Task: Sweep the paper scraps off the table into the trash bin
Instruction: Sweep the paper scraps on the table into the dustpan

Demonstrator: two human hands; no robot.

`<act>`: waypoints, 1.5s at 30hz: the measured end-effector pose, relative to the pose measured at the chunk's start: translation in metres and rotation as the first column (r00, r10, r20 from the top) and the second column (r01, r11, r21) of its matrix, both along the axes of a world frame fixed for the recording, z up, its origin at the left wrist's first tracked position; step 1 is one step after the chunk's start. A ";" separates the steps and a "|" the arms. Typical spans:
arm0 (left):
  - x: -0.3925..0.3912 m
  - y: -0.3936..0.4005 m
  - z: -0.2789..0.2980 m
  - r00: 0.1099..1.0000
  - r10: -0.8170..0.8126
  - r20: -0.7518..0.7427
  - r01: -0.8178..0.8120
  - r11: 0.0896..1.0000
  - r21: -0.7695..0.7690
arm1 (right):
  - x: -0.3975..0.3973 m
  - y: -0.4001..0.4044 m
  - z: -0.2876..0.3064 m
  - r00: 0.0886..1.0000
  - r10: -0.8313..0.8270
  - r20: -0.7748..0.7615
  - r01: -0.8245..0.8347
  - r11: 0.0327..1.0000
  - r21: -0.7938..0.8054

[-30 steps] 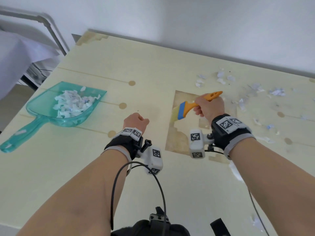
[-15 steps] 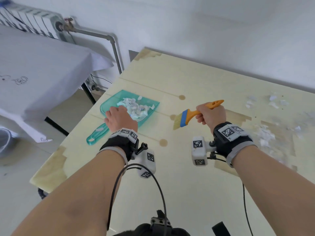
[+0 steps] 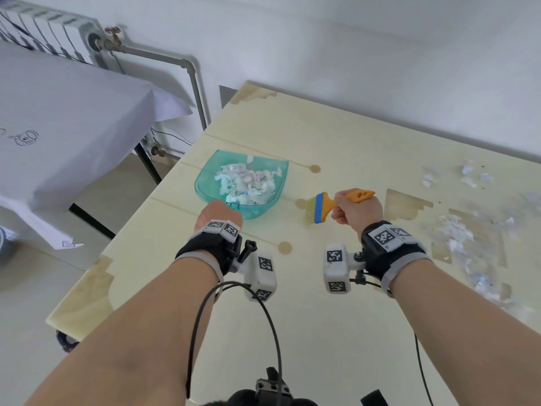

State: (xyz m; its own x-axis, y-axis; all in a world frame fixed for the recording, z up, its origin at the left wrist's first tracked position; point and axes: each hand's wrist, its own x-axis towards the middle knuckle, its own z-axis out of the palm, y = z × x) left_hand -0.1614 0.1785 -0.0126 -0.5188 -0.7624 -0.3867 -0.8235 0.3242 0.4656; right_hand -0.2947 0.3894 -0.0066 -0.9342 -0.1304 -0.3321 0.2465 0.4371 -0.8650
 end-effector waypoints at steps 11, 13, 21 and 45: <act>-0.036 0.037 -0.003 0.998 -0.046 -0.045 0.045 0.998 -0.033 | -0.048 0.083 0.000 0.929 -0.229 -0.291 0.334 0.856 0.394; -0.038 0.043 -0.004 0.997 -0.077 -0.015 0.076 0.996 -0.048 | -0.044 0.075 -0.001 0.956 -0.236 -0.172 0.262 0.953 0.154; -0.063 0.086 -0.008 0.979 -0.192 0.065 0.197 0.977 -0.080 | -0.049 0.121 -0.015 0.980 -0.201 -0.003 0.199 0.968 0.154; -0.109 0.197 -0.020 0.954 -0.189 0.231 0.247 0.934 -0.256 | -0.102 0.228 -0.009 0.974 -0.224 -0.035 0.219 0.970 -0.108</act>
State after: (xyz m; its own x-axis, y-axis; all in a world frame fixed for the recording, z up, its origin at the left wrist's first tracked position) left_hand -0.2701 0.3759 -0.0324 -0.6187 -0.7310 -0.2878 -0.7838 0.5991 0.1633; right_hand -0.3966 0.6173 -0.0159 -0.9578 0.0505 -0.2829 0.2853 0.2840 -0.9154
